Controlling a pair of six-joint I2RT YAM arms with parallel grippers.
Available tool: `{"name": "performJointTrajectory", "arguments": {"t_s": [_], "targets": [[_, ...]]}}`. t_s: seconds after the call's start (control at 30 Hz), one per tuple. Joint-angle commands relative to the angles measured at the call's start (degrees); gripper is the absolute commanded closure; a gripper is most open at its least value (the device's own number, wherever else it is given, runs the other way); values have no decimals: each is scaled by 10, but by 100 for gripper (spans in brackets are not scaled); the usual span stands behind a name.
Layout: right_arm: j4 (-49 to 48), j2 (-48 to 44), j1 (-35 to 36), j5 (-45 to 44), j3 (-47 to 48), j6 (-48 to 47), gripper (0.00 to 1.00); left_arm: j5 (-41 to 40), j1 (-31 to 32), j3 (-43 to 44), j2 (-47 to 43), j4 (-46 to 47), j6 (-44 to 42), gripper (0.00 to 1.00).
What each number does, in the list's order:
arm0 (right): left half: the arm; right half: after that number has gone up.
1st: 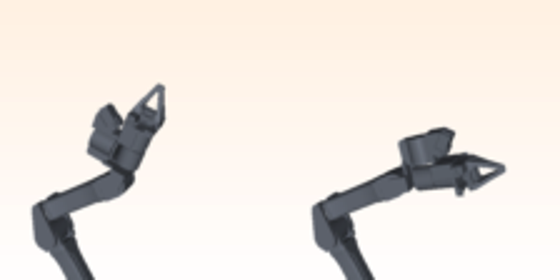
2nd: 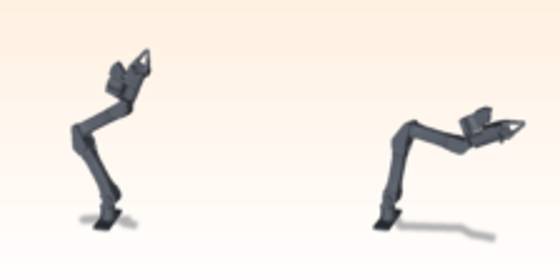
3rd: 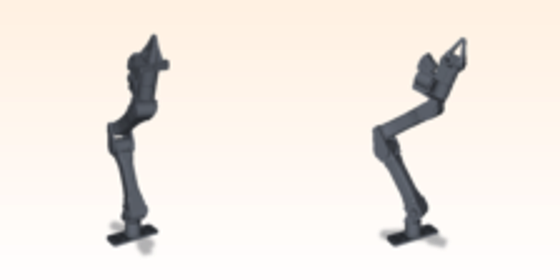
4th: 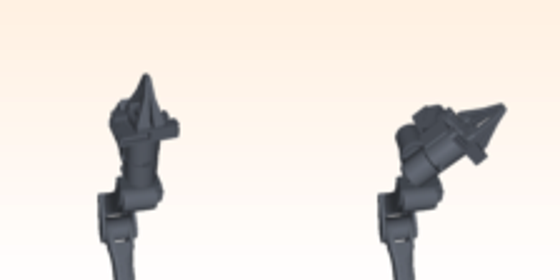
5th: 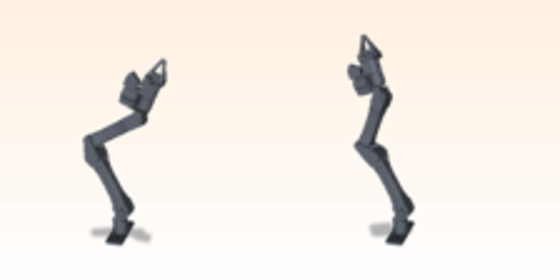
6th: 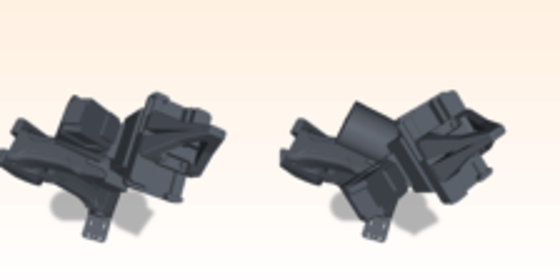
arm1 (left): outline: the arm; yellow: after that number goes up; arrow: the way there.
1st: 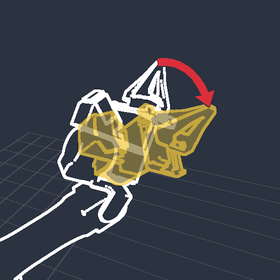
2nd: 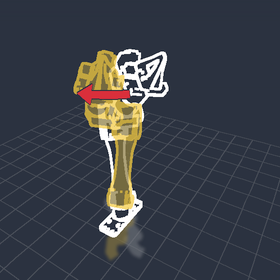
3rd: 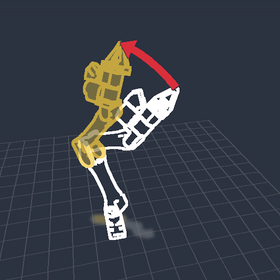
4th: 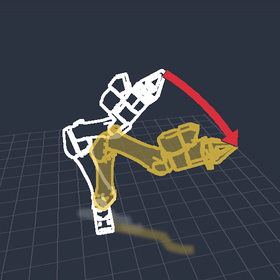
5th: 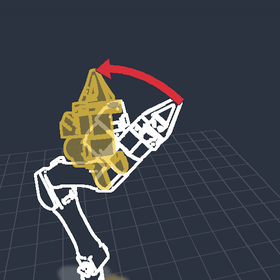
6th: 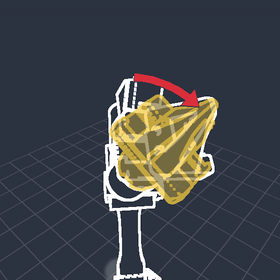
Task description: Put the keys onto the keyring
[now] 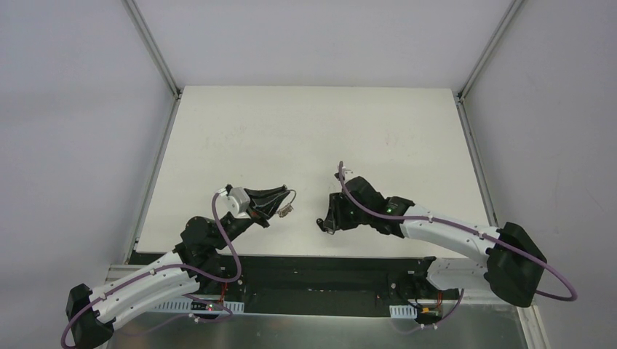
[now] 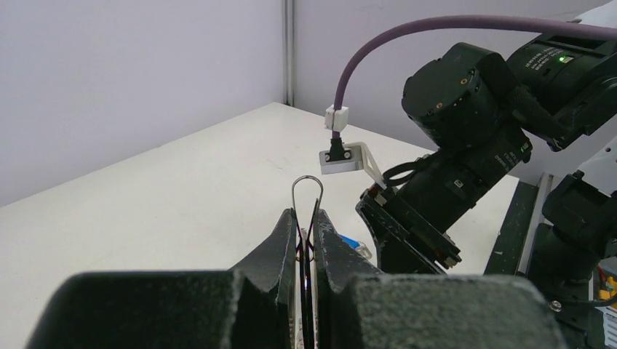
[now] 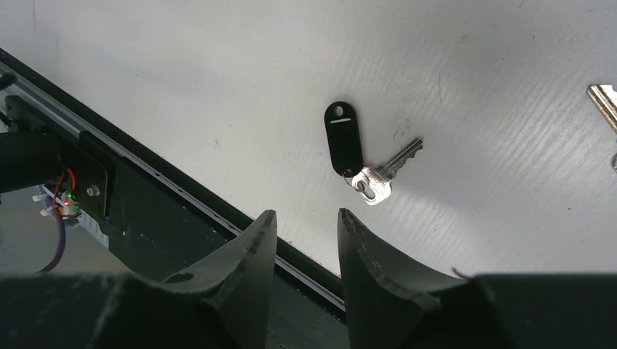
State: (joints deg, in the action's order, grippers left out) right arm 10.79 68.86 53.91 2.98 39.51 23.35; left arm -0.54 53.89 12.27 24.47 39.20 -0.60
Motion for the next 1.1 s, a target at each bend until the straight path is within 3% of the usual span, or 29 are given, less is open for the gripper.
{"name": "performJointTrajectory", "arguments": {"t_s": [0.0,0.23,0.53,1.07], "targets": [[5,16,22,-58,-3,-15,61,-5,-6,2,-1,25,4,100],[-24,36,56,-123,-14,-95,56,-2,-6,3,1,25,4,100],[-72,62,57,-67,-27,-225,46,-2,-6,1,-2,25,4,100],[-94,91,56,-1,-28,-326,57,-3,-6,1,1,21,1,100]]}}
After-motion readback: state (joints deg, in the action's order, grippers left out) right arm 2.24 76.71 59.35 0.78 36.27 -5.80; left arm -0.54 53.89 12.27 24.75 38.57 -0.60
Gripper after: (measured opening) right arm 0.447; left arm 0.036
